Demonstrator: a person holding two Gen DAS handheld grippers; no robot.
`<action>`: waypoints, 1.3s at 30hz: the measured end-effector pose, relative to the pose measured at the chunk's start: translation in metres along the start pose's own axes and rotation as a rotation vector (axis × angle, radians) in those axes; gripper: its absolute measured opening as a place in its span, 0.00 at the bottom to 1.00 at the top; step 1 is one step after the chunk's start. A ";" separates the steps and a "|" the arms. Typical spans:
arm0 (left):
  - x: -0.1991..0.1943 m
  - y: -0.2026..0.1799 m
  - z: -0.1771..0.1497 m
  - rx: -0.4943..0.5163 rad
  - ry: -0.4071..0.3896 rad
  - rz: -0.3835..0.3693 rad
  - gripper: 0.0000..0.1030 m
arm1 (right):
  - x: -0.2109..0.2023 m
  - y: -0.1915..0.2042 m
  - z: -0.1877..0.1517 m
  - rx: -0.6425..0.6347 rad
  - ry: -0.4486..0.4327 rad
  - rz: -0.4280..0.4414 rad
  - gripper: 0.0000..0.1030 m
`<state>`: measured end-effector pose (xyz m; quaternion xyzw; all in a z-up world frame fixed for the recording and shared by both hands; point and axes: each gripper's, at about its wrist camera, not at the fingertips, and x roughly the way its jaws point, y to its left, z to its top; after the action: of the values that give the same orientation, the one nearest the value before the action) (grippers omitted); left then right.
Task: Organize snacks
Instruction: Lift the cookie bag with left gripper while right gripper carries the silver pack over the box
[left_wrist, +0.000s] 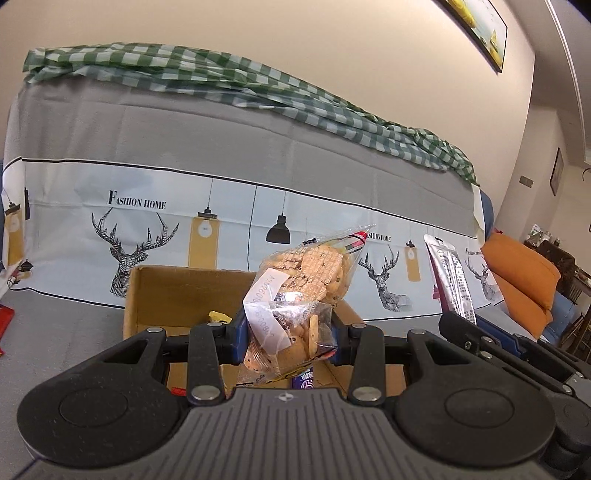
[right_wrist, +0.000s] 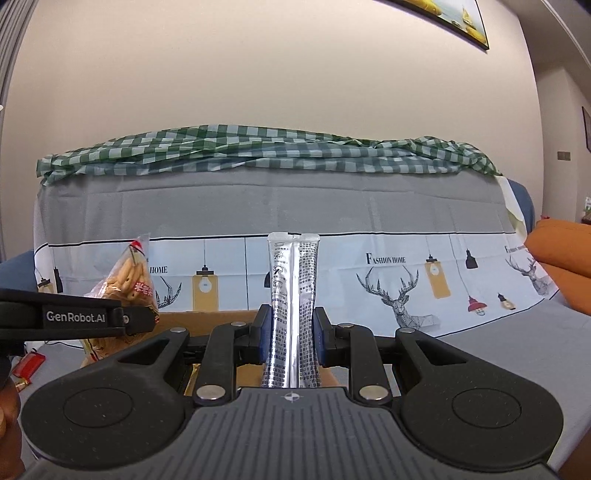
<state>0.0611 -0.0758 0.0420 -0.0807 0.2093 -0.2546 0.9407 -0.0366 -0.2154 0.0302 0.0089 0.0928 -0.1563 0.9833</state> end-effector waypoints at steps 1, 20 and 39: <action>0.000 0.000 0.000 -0.003 -0.001 0.000 0.43 | 0.000 -0.001 0.000 -0.002 0.000 0.003 0.24; -0.005 0.008 0.002 -0.038 -0.007 0.009 0.43 | 0.001 0.012 -0.001 -0.041 0.000 0.037 0.24; -0.006 0.008 0.002 -0.037 -0.012 0.009 0.43 | 0.002 0.011 -0.001 -0.051 -0.004 0.053 0.24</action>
<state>0.0608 -0.0652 0.0438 -0.0988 0.2085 -0.2461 0.9414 -0.0320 -0.2057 0.0285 -0.0141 0.0944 -0.1279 0.9872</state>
